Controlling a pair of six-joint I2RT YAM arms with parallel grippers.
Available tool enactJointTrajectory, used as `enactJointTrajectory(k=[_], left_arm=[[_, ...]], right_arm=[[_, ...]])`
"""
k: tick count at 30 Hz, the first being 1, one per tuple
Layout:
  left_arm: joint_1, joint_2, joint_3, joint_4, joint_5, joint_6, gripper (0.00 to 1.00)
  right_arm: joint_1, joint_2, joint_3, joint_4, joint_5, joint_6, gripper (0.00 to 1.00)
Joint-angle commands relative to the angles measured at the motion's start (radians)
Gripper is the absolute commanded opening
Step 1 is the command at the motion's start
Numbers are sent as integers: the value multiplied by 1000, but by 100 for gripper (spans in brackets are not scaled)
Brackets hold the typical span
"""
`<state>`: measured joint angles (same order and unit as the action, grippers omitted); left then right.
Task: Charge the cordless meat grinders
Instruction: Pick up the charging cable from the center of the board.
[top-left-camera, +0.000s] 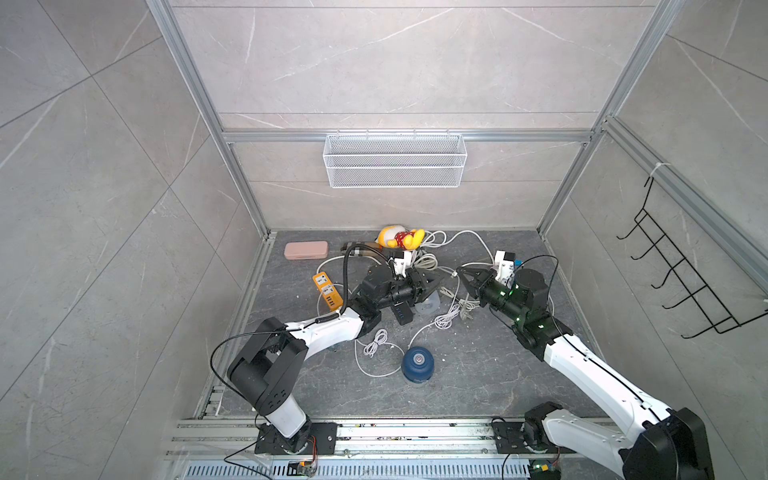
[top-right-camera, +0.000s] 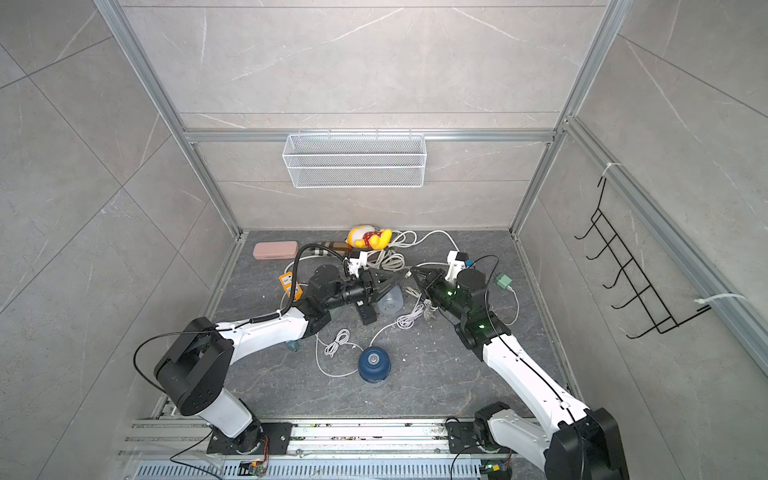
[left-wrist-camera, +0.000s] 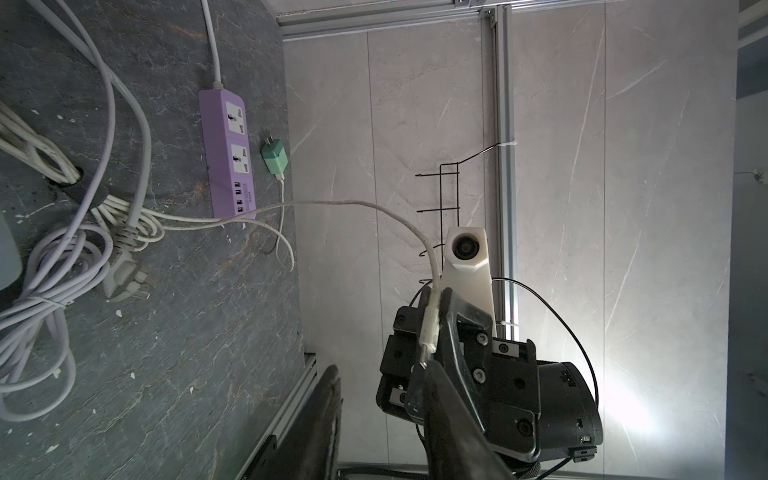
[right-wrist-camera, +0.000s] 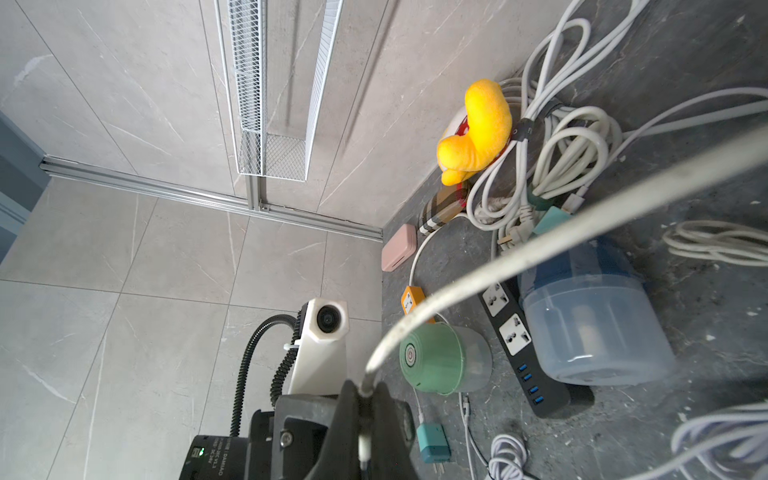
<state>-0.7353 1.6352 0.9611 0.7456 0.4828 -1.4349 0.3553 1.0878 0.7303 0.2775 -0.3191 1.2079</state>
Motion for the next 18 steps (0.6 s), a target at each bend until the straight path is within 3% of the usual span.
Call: enactJointTrajectory(k=[1,8,18], left_arm=[[-14,18,55,105,28,-22,35],[-36,41,99,103,37,-27,34],[-44,64,104,134,30,-49,25]], right_arm=[[-2,12,10,47,-15,18,0],[-2,20,7,66,-21,27,0],[-2,12,-8,77,-27,34,0]])
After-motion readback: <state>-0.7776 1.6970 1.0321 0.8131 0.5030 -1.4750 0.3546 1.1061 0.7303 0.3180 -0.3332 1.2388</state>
